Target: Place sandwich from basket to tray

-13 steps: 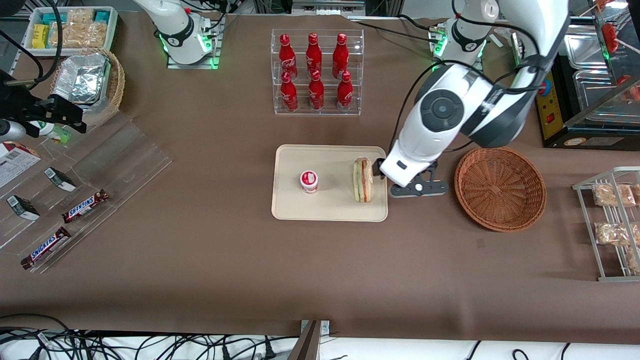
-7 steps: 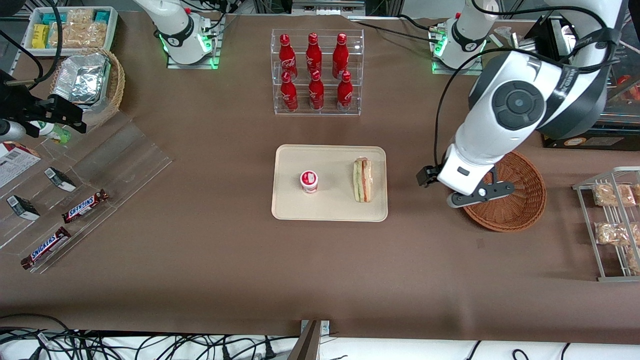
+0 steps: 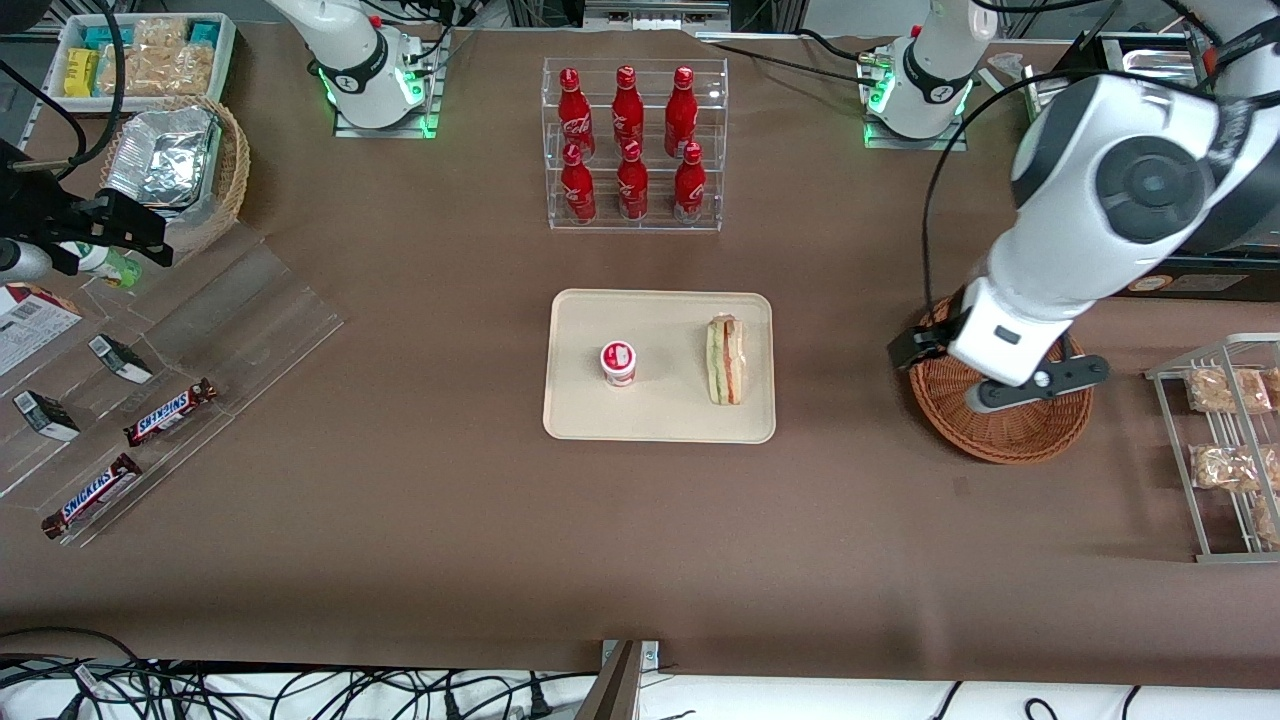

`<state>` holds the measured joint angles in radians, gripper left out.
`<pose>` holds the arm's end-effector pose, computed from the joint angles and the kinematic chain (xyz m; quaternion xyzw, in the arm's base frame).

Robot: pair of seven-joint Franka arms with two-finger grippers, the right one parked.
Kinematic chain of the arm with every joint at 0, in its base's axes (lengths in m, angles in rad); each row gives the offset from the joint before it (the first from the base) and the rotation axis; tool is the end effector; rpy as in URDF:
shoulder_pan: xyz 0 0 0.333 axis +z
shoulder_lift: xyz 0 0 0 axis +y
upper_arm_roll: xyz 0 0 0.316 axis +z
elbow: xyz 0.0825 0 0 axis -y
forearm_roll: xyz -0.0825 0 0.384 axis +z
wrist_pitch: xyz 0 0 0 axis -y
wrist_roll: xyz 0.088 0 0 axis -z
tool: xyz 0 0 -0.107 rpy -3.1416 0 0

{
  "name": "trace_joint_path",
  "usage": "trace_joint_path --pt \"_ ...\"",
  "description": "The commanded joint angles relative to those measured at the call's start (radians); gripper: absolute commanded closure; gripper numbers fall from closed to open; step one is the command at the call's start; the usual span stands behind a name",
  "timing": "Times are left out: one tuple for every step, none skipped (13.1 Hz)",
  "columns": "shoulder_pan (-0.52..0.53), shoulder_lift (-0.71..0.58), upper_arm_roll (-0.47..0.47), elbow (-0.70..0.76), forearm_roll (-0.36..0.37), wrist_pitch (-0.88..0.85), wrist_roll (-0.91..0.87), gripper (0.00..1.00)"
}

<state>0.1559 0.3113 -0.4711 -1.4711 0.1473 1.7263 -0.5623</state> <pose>0.6280 -0.1503 0.5148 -0.9927 -0.1200 0.0089 0.0072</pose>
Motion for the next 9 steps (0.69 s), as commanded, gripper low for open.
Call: trace_joint_path --pt "-0.021 -0.112 0.115 -0.057 -0.086 -0.043 0.172 0.0" --pt "-0.042 -0.135 0.173 -0.058 -0.112 -0.062 0.243 0.0" --pt "-0.065 -0.15 0.227 -0.058 -0.123 -0.077 0.315 0.0" --pt "-0.079 -0.164 0.27 -0.058 -0.129 -0.091 0.384 0.0" --pt "-0.087 -0.176 0.299 -0.058 -0.135 -0.106 0.434 0.0" --pt "-0.102 -0.185 0.328 -0.058 -0.146 -0.119 0.476 0.0" --pt "-0.128 -0.196 0.368 -0.06 -0.147 -0.123 0.504 0.0" --pt "-0.143 -0.208 0.393 -0.064 -0.147 -0.135 0.531 0.0" --pt "-0.157 -0.221 0.417 -0.066 -0.147 -0.145 0.567 0.0"
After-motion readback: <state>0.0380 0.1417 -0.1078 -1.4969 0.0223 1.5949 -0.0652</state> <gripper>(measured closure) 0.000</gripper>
